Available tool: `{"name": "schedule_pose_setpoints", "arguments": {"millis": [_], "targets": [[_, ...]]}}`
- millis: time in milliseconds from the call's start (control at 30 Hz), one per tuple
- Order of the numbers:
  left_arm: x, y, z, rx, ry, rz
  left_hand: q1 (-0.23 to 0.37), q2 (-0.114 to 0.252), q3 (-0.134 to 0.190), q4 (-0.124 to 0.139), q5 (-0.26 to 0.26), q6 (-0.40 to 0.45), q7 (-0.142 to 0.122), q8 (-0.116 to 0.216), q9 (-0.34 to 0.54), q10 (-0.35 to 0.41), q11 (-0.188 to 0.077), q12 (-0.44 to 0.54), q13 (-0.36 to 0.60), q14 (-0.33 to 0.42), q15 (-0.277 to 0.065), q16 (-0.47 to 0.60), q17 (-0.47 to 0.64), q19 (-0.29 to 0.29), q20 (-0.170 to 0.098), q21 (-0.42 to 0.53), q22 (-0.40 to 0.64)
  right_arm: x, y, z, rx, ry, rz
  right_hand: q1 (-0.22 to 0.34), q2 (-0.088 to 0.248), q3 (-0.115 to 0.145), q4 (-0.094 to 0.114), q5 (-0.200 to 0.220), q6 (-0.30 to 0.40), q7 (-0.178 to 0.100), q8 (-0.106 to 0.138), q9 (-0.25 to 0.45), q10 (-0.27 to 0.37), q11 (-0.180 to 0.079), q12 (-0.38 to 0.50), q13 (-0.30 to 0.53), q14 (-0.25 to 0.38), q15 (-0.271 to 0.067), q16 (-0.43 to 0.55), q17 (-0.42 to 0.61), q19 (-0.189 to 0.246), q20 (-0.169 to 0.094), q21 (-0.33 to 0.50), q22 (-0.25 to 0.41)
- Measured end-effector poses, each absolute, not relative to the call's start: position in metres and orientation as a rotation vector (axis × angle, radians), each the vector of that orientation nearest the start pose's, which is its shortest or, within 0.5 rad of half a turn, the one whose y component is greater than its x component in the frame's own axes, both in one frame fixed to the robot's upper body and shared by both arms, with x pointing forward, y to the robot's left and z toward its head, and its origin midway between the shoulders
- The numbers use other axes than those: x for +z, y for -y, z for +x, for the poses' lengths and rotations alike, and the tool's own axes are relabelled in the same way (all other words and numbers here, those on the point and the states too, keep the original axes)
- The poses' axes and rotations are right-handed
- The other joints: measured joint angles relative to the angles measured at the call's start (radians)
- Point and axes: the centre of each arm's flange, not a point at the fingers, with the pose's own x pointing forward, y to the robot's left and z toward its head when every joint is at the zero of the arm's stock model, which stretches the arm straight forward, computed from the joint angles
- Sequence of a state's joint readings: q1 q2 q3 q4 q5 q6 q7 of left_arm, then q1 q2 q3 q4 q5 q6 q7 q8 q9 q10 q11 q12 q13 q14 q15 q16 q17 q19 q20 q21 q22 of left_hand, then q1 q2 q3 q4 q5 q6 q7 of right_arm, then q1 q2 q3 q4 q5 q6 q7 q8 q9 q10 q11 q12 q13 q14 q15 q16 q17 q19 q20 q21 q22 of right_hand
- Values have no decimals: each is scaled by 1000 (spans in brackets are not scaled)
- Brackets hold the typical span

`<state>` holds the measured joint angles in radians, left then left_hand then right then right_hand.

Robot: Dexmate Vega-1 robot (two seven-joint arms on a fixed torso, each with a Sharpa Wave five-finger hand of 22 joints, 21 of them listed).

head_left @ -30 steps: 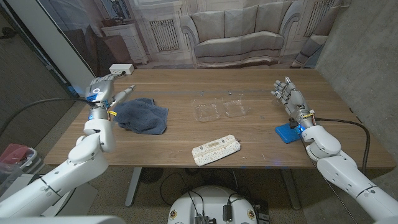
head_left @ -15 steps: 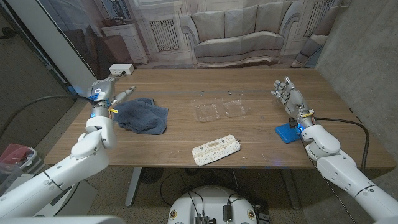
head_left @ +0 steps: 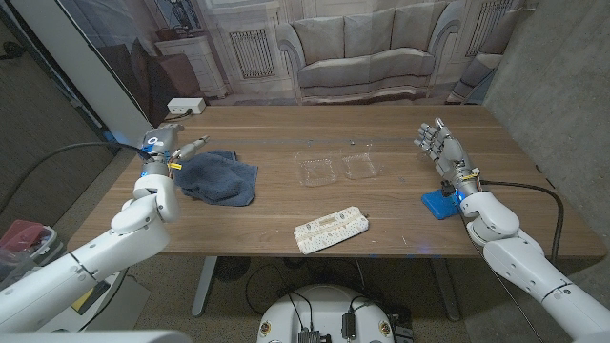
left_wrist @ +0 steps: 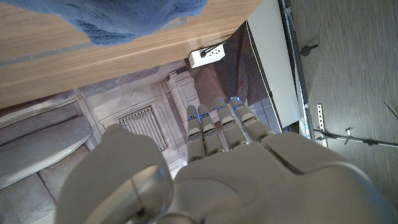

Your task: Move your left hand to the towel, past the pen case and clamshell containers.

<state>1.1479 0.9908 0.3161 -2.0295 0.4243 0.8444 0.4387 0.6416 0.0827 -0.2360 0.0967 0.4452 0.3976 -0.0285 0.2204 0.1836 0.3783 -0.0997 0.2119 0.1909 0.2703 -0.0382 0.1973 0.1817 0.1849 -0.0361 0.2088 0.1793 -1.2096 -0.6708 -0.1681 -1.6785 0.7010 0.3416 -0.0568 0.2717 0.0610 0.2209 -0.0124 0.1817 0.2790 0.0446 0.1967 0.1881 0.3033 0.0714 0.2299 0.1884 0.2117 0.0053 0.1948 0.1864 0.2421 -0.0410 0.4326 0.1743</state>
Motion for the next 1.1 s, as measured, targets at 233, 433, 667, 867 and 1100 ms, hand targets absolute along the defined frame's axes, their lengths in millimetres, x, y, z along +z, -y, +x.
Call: {"name": "schedule_pose_setpoints", "arguments": {"millis": [233, 433, 667, 867, 1100], "targets": [[3, -392, 523, 740, 283, 1300, 0, 0, -4, -4, 0, 17, 6, 0, 0, 5, 5, 0, 0, 2, -2, 0, 0, 0, 0, 0, 0, -51, 340, 554, 144, 675, 58, 0, 0, -4, -4, 0, 0, 0, 0, 0, 0, 0, 0, 0, 0, 0, 0, 0, 0, 0, -5, 0], [4, -390, 526, 717, 266, 1298, 0, 0, -4, -4, 0, 16, 5, 0, 0, 10, 0, 0, 0, 5, -5, 0, 0, 0, 0, 0, 0, -51, 340, 554, 143, 674, 59, 0, 0, -4, -4, 0, 0, 0, 0, 0, 5, 5, 0, 0, 0, 0, 0, 0, 0, 0, -5, 0], [4, -386, 532, 686, 232, 1298, 0, 0, -8, 0, 0, 16, 5, 0, 0, 14, 4, 0, 0, 5, -5, 0, 0, 0, 0, 0, 0, -52, 340, 555, 142, 672, 61, 0, 0, -4, -4, 0, 0, 0, 0, 0, 5, 5, 0, 0, 0, 0, 0, 0, 0, 0, -8, 0], [2, -383, 534, 669, 214, 1296, 0, 0, -8, 0, 0, 16, 5, 0, 0, 14, 4, 0, 0, 5, -5, 0, 0, 0, 0, 0, 0, -50, 339, 554, 144, 674, 65, 0, 0, -4, -4, 0, 0, 0, 0, 0, 5, 5, 0, 0, 0, 0, 0, 0, 0, 0, -11, 0], [0, -382, 538, 654, 203, 1291, 0, 0, -8, 0, 0, 22, 11, 0, 0, 14, 4, 0, 0, 5, -5, 0, 0, 0, 0, 0, 0, -50, 339, 551, 144, 673, 64, 0, 0, -4, -4, 0, 0, 0, 0, 0, 5, 5, 0, 0, 0, 0, 0, 0, 0, 0, -15, 0]]}}
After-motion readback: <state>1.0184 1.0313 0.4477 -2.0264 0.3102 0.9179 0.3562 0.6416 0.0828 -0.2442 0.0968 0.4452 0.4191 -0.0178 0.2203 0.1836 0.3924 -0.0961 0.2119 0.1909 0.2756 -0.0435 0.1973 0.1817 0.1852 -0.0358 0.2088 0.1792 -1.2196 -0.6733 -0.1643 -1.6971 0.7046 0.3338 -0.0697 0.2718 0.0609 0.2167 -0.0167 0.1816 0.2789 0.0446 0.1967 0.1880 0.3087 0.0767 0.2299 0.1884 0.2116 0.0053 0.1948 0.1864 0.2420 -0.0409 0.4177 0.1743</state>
